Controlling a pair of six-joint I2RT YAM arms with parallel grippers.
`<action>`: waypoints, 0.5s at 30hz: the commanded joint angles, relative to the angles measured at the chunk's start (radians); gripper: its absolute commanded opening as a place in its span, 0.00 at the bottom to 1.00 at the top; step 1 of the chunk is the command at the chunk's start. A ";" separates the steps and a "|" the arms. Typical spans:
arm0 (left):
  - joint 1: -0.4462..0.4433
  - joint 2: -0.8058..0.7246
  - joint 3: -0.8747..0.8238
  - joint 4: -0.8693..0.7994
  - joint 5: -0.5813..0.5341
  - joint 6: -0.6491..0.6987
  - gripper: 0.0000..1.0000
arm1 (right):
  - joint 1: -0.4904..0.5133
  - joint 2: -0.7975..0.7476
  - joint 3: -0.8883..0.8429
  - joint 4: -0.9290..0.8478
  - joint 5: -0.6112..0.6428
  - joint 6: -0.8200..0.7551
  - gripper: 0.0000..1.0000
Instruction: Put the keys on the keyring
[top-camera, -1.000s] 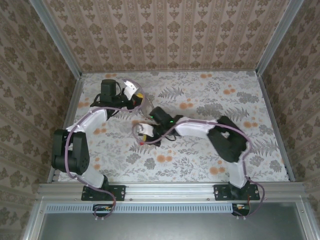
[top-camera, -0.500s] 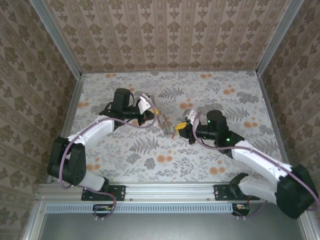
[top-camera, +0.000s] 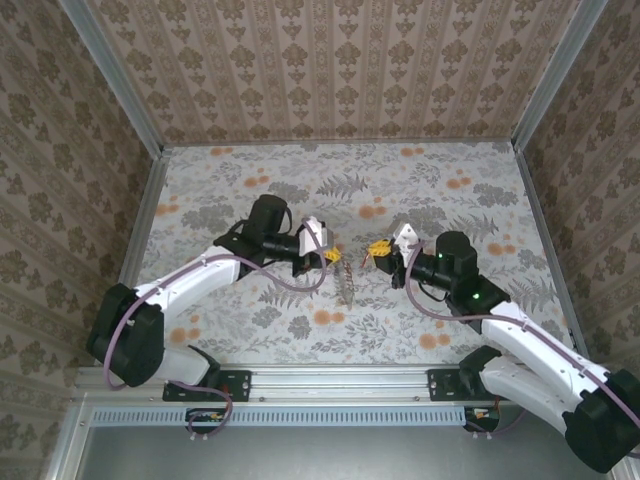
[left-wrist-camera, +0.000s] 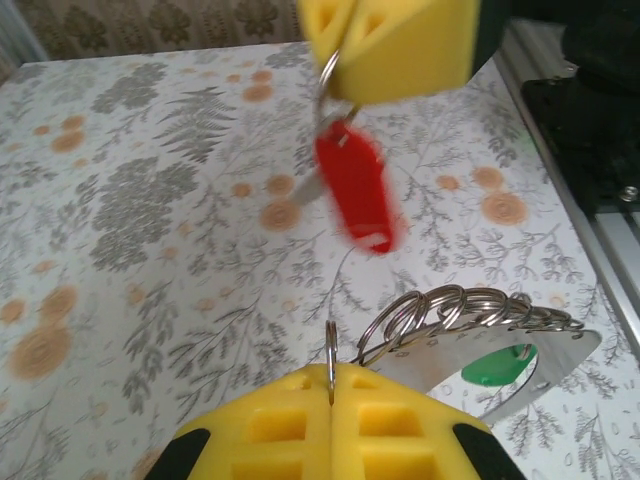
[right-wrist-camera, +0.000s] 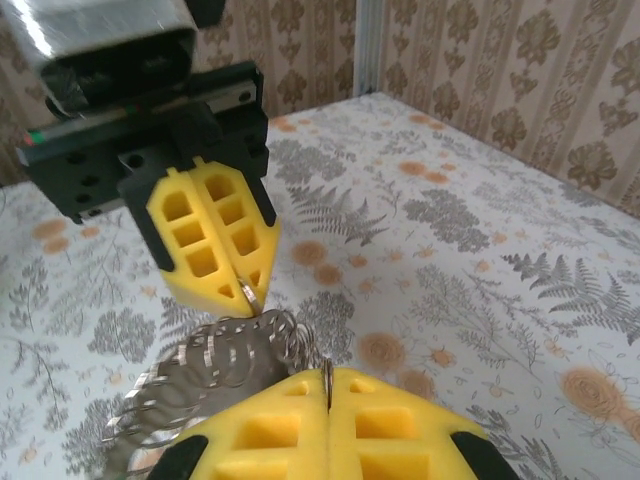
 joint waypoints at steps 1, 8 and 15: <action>-0.031 0.007 -0.029 0.101 -0.001 -0.033 0.00 | -0.003 0.030 0.025 -0.005 -0.062 -0.071 0.00; -0.079 0.037 -0.058 0.206 -0.061 -0.112 0.00 | 0.010 0.076 0.038 -0.034 -0.164 -0.109 0.00; -0.110 0.059 -0.063 0.248 -0.114 -0.174 0.00 | 0.027 0.091 0.036 -0.032 -0.196 -0.105 0.00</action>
